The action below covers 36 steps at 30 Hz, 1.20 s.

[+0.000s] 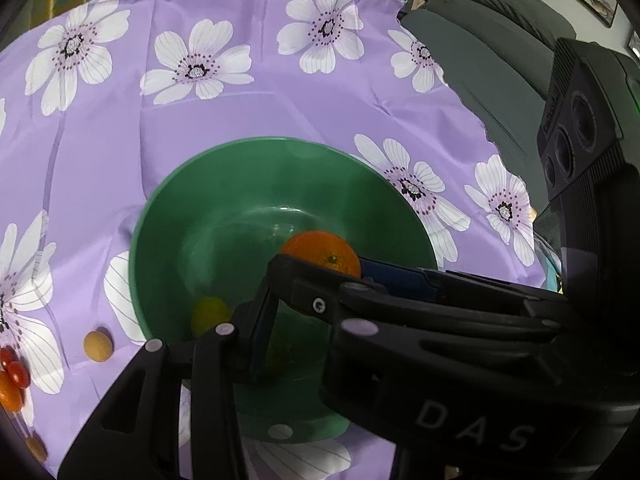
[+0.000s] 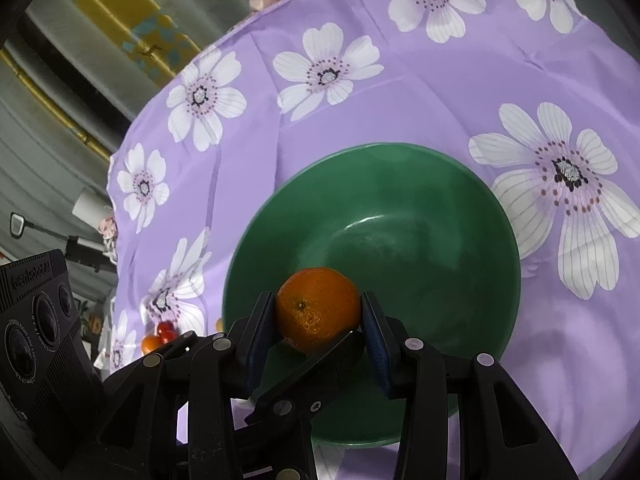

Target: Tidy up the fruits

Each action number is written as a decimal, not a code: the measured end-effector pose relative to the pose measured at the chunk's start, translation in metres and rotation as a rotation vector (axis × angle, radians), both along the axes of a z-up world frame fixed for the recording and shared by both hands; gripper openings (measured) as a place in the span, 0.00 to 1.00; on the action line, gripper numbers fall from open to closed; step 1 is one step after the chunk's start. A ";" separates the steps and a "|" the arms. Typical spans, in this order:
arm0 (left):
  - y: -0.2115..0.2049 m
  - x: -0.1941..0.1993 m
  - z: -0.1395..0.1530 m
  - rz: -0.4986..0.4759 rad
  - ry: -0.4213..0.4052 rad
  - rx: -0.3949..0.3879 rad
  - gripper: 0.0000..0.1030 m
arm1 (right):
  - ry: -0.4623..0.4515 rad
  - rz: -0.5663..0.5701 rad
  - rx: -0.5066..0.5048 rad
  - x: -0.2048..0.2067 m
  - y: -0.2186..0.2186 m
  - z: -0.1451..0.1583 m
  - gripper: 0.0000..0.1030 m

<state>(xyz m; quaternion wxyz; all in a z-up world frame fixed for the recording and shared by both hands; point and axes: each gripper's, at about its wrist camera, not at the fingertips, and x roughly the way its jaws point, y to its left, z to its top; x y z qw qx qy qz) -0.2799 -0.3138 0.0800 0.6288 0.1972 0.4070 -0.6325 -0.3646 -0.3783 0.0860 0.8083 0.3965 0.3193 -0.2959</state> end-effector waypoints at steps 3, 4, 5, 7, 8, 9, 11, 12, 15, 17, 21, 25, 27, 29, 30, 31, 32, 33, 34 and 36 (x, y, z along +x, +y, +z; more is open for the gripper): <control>-0.002 0.001 -0.003 -0.003 0.012 0.009 0.39 | 0.013 -0.005 0.009 0.000 -0.002 -0.002 0.43; -0.003 0.001 -0.004 -0.002 0.015 0.013 0.39 | 0.015 -0.005 0.012 0.001 -0.002 -0.003 0.43; -0.003 0.002 -0.005 -0.001 0.018 0.018 0.39 | 0.017 -0.005 0.016 0.001 -0.003 -0.004 0.43; -0.004 0.002 -0.007 0.001 0.023 0.026 0.39 | 0.025 -0.004 0.023 0.002 -0.003 -0.006 0.43; -0.004 0.002 -0.008 0.001 0.025 0.028 0.39 | 0.029 -0.005 0.027 0.002 -0.004 -0.007 0.43; -0.005 0.002 -0.009 0.000 0.027 0.029 0.39 | 0.033 -0.005 0.029 0.003 -0.004 -0.008 0.43; -0.005 0.003 -0.010 -0.001 0.032 0.033 0.39 | 0.038 -0.005 0.031 0.003 -0.005 -0.009 0.43; -0.006 0.003 -0.010 0.000 0.033 0.035 0.39 | 0.040 -0.006 0.034 0.003 -0.005 -0.009 0.43; -0.007 0.003 -0.012 -0.002 0.038 0.038 0.39 | 0.046 -0.007 0.036 0.004 -0.006 -0.011 0.43; -0.007 0.003 -0.012 -0.003 0.040 0.039 0.39 | 0.048 -0.008 0.037 0.004 -0.006 -0.011 0.43; -0.008 0.004 -0.014 -0.001 0.047 0.044 0.39 | 0.057 -0.007 0.037 0.005 -0.007 -0.012 0.43; -0.010 0.005 -0.016 0.001 0.052 0.049 0.39 | 0.064 -0.006 0.043 0.006 -0.008 -0.014 0.43; -0.010 0.005 -0.016 0.002 0.051 0.050 0.39 | 0.064 -0.006 0.042 0.006 -0.007 -0.014 0.43; -0.010 0.005 -0.016 0.003 0.051 0.052 0.40 | 0.065 -0.007 0.043 0.006 -0.007 -0.014 0.43; -0.010 0.005 -0.016 0.003 0.051 0.052 0.40 | 0.065 -0.007 0.043 0.006 -0.008 -0.014 0.43; -0.010 0.005 -0.016 0.003 0.050 0.053 0.40 | 0.065 -0.007 0.042 0.006 -0.007 -0.014 0.43; -0.010 0.005 -0.016 0.004 0.050 0.054 0.40 | 0.064 -0.008 0.043 0.006 -0.008 -0.014 0.43; -0.010 0.005 -0.016 0.007 0.044 0.055 0.40 | 0.063 -0.008 0.043 0.006 -0.008 -0.014 0.43; -0.010 0.004 -0.016 0.012 0.027 0.058 0.40 | 0.063 -0.009 0.041 0.006 -0.008 -0.014 0.43; -0.008 0.003 -0.015 0.034 -0.016 0.057 0.40 | 0.072 -0.017 0.039 0.007 -0.006 -0.015 0.43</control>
